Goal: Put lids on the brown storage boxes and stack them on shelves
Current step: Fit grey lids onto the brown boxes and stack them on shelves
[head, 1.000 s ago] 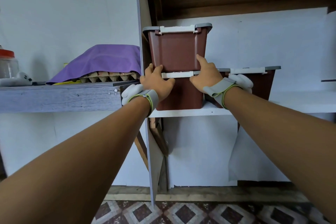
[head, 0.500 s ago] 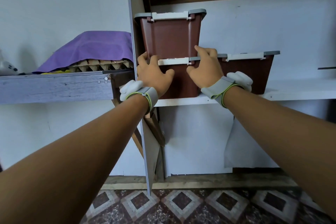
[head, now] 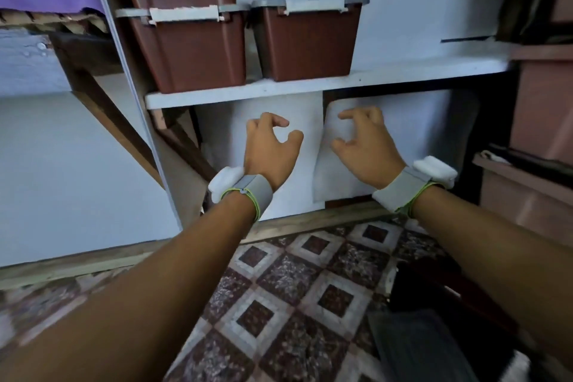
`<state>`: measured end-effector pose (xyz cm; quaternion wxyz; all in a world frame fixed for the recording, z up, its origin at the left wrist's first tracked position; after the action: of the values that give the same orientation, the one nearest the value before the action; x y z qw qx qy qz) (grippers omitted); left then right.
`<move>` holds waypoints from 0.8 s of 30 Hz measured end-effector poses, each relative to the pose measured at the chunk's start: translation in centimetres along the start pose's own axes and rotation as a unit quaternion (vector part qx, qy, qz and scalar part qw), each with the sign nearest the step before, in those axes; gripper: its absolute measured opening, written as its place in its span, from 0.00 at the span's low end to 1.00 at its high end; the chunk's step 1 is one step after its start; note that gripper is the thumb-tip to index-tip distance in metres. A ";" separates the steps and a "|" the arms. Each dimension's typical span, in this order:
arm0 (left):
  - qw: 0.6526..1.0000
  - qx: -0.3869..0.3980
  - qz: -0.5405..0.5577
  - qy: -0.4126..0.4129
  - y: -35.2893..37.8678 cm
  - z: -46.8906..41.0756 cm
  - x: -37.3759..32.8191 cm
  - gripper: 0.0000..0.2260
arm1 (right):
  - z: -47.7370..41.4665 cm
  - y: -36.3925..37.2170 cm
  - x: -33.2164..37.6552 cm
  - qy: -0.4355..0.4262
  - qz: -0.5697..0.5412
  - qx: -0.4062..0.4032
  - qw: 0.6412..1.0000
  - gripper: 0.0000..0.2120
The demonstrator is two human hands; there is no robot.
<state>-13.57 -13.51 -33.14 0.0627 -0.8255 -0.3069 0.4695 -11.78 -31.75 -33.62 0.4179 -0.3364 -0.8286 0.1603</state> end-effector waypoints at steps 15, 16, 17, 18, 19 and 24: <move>0.914 0.331 -0.053 -0.228 26.2 19.6 16.9 0.11 | 19.4 -1.3 -30.3 0.294 0.138 0.040 0.945 0.10; 0.899 0.355 -0.054 -0.250 28.0 21.3 18.4 0.10 | 20.8 -1.0 -32.1 0.310 0.154 0.032 0.938 0.10; 0.884 0.378 -0.062 -0.268 29.4 22.8 19.6 0.10 | 21.9 -0.6 -33.7 0.327 0.179 0.029 0.928 0.10; 0.872 0.391 -0.066 -0.287 30.5 24.4 20.9 0.09 | 23.1 -0.3 -34.8 0.337 0.209 0.025 0.918 0.10; 0.863 0.398 -0.072 -0.304 30.6 25.2 21.1 0.09 | 23.4 -0.7 -34.7 0.336 0.243 0.016 0.910 0.11; 0.826 0.466 -0.120 -0.294 35.2 31.5 23.9 0.16 | 26.1 1.0 -38.7 0.321 0.340 0.031 0.883 0.23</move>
<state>-14.58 -34.08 -81.88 0.4026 -0.4778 -0.1523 0.7658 -15.82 -57.42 -72.40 0.5911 -0.6173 -0.4785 0.2013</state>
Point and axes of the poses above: each hand's wrist, its own z-axis away from the middle knuckle, its own y-axis out of the palm, x = y × z, the point moved 7 cm from there along -z, towards the middle knuckle, and after that the axes turned 2 degrees about -z, right-handed, at the moved point
